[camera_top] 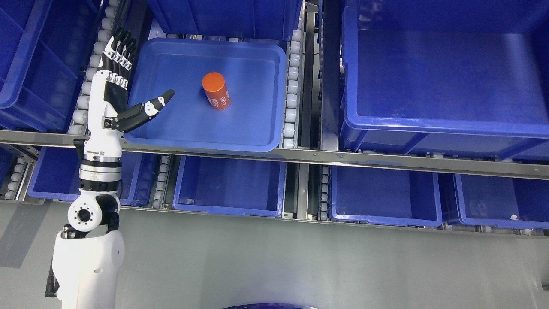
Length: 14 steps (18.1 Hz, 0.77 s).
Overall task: Grab orange capacitor from left shelf to right desk
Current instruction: 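Reach the left hand toward the orange capacitor in the blue tray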
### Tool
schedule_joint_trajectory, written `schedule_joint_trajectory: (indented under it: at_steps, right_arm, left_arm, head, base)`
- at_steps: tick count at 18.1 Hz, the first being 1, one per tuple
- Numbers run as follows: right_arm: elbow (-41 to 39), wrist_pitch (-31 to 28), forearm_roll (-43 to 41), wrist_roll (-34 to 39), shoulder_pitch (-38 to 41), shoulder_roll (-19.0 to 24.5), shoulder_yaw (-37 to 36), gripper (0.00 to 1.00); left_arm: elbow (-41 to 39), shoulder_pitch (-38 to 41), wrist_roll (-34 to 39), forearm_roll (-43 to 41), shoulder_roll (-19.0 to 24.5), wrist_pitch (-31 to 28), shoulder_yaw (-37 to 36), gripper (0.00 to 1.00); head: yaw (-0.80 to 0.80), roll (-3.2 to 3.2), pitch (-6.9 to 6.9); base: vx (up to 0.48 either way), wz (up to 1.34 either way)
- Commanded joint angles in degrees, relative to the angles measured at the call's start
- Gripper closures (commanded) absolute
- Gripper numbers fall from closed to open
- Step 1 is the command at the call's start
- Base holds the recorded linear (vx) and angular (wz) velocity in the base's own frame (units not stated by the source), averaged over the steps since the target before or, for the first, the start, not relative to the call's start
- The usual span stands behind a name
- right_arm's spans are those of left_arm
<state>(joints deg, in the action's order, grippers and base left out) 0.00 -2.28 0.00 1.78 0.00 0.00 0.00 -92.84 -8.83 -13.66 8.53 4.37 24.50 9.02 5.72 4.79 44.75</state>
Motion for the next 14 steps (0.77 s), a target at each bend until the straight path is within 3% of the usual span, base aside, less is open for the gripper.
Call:
schedule_joint_trajectory:
  at_steps: [1,8,12,14]
  right_arm:
    - [-1.32,-0.01,0.00,-0.02,1.93,-1.00,-0.70,0.00]
    - [-1.32,-0.01,0.00,-0.02,1.93,-1.00,-0.70,0.00]
    - [-1.32,-0.01,0.00,-0.02,1.93,-1.00,-0.70,0.00]
    - [-1.32,-0.01,0.00,-0.02,1.93,-1.00,-0.62,0.00]
  left_arm:
    - [-0.06,-0.05,-0.05,0.00,1.96,0.11,0.65,0.00]
    - [0.64,2.41,-0.49,-0.09,3.45,-0.15,0.30,0.00]
    - [1.16,4.96,-7.24,-0.09,5.21,0.03,-1.36,0.00]
    - [5.44,3.57,-7.61,-3.40,5.04,0.03,-3.47,0.01]
  head:
    - [0.00,0.00,0.00]
    - [0.00,0.00,0.00]
    - [0.00,0.00,0.00]
    - [0.00,0.00,0.00]
  base:
    - [0.000,0.00]
    - [0.000,0.00]
    - [0.000,0.00]
    - [0.000,0.00]
